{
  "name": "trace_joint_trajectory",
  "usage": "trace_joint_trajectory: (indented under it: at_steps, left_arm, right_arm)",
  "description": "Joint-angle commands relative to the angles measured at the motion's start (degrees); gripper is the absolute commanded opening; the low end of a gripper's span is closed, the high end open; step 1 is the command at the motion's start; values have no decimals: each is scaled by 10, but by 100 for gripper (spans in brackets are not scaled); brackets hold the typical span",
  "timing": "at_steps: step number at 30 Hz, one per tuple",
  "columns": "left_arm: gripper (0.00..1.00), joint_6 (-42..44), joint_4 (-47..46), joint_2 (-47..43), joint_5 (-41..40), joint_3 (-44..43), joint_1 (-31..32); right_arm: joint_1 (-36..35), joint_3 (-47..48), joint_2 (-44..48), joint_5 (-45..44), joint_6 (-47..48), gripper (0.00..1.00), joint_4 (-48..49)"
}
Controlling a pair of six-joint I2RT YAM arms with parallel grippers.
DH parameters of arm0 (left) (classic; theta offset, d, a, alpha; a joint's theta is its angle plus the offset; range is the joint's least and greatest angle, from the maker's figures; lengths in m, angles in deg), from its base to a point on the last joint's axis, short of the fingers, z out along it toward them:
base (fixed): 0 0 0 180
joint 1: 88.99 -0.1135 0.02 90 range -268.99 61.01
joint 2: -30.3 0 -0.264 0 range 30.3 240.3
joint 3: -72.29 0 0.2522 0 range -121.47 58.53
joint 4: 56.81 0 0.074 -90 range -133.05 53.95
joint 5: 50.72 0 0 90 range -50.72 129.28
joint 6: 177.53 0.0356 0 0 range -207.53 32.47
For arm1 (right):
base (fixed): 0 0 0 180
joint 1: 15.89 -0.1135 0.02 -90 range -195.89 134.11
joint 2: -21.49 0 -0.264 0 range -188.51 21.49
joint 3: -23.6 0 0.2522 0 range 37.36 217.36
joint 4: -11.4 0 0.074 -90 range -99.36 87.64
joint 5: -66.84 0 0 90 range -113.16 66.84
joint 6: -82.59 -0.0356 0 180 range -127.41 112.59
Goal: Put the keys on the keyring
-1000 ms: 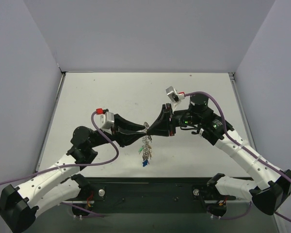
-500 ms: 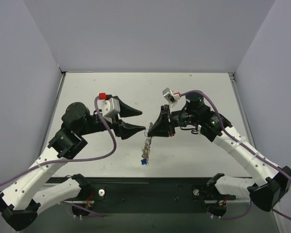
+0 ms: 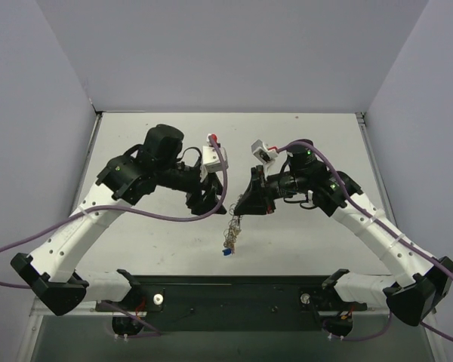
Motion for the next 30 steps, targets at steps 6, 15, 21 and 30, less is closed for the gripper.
trace_joint_trajectory:
  at_steps: [6, 15, 21, 30]
  left_arm:
    - [52, 52, 97, 51, 64, -69, 2]
    - [37, 51, 87, 84, 73, -73, 15]
    - [35, 48, 76, 97, 67, -74, 26]
    - [18, 51, 80, 111, 61, -78, 34]
  right_arm:
    - [3, 28, 3, 18, 33, 0, 0]
    - [3, 24, 6, 17, 35, 0, 2]
    - [3, 22, 8, 14, 35, 0, 2]
    - [4, 17, 17, 3, 35, 0, 6]
